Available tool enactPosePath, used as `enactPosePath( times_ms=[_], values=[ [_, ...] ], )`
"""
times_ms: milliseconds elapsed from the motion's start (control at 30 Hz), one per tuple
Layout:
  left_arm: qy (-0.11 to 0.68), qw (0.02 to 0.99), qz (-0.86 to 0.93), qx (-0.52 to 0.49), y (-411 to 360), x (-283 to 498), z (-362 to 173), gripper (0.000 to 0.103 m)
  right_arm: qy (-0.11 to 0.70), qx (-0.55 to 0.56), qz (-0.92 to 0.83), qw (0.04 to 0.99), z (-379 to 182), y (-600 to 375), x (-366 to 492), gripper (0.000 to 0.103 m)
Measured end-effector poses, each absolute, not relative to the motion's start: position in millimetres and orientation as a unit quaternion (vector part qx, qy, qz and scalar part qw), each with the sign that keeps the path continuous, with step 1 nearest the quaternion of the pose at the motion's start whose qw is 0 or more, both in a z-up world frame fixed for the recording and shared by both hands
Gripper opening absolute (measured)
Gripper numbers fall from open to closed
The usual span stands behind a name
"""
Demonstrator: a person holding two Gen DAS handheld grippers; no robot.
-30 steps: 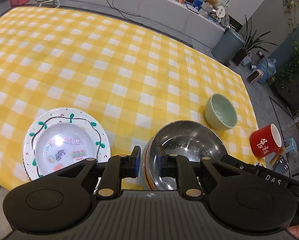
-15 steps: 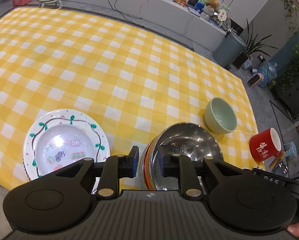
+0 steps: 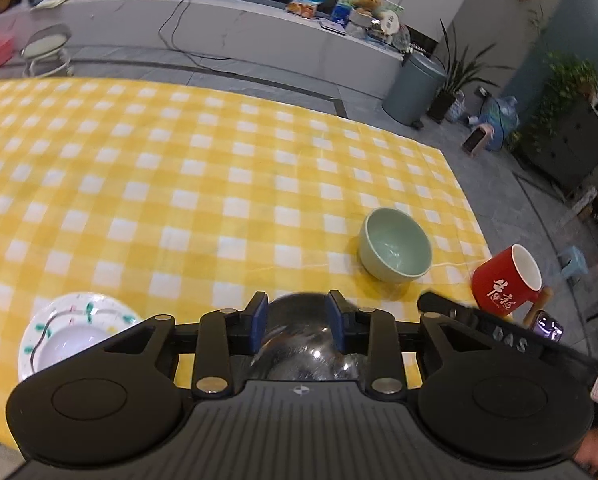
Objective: Organize plates and bowls
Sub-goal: 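Lower the orange bowl into the blue bowl and open both grippers, then move both open grippers to the rim of the pale green bowl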
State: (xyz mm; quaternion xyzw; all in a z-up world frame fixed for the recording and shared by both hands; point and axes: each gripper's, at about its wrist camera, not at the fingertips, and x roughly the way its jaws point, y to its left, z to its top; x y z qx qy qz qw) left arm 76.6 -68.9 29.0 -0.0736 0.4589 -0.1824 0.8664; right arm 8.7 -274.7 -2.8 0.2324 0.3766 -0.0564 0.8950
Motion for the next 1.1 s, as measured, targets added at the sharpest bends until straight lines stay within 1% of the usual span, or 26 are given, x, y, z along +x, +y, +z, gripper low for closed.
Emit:
enactPosePath(
  times_ms=[67, 100, 133, 333, 467, 567, 633, 800, 967, 1100],
  values=[
    [0.457, 0.867, -0.189, -0.068, -78.8, 82.1, 29.5, 0.040, 0.361, 0.218, -0.086, 0.903, -1.8, -280.5, 15.6, 0.053],
    [0.456, 0.866, -0.196, -0.068, -83.8, 85.0, 29.8, 0.046, 0.351, 0.214, -0.105, 0.906, -1.4, -284.0, 19.1, 0.058],
    [0.455, 0.864, -0.206, -0.068, -88.1, 87.6, 29.9, 0.049, 0.344, 0.214, -0.117, 0.907, -1.9, -287.9, 22.1, 0.059],
    [0.463, 0.850, -0.237, -0.077, -116.6, 108.6, 23.6, 0.054, 0.348, 0.237, -0.129, 0.898, -11.5, -314.7, 40.5, 0.058],
    [0.477, 0.837, -0.255, -0.082, -138.8, 126.5, 12.2, 0.055, 0.349, 0.240, -0.139, 0.895, -20.1, -324.4, 50.9, 0.058],
    [0.491, 0.830, -0.250, -0.080, -152.7, 141.4, -1.7, 0.056, 0.351, 0.250, -0.151, 0.890, -31.5, -331.8, 54.5, 0.054],
    [0.495, 0.830, -0.244, -0.080, -160.6, 150.6, -9.7, 0.055, 0.354, 0.258, -0.158, 0.885, -41.0, -337.1, 57.1, 0.049],
    [0.517, 0.821, -0.232, -0.070, -180.6, 170.6, -27.0, 0.055, 0.362, 0.310, -0.155, 0.865, -58.0, -351.3, 59.8, 0.042],
    [0.520, 0.825, -0.219, -0.038, -197.0, 176.9, -39.3, 0.055, 0.365, 0.341, -0.151, 0.853, -69.5, -356.9, 60.2, 0.042],
    [0.529, 0.820, -0.217, -0.037, -202.4, 182.2, -47.8, 0.054, 0.365, 0.373, -0.140, 0.842, -75.1, -361.8, 59.5, 0.033]
  ],
)
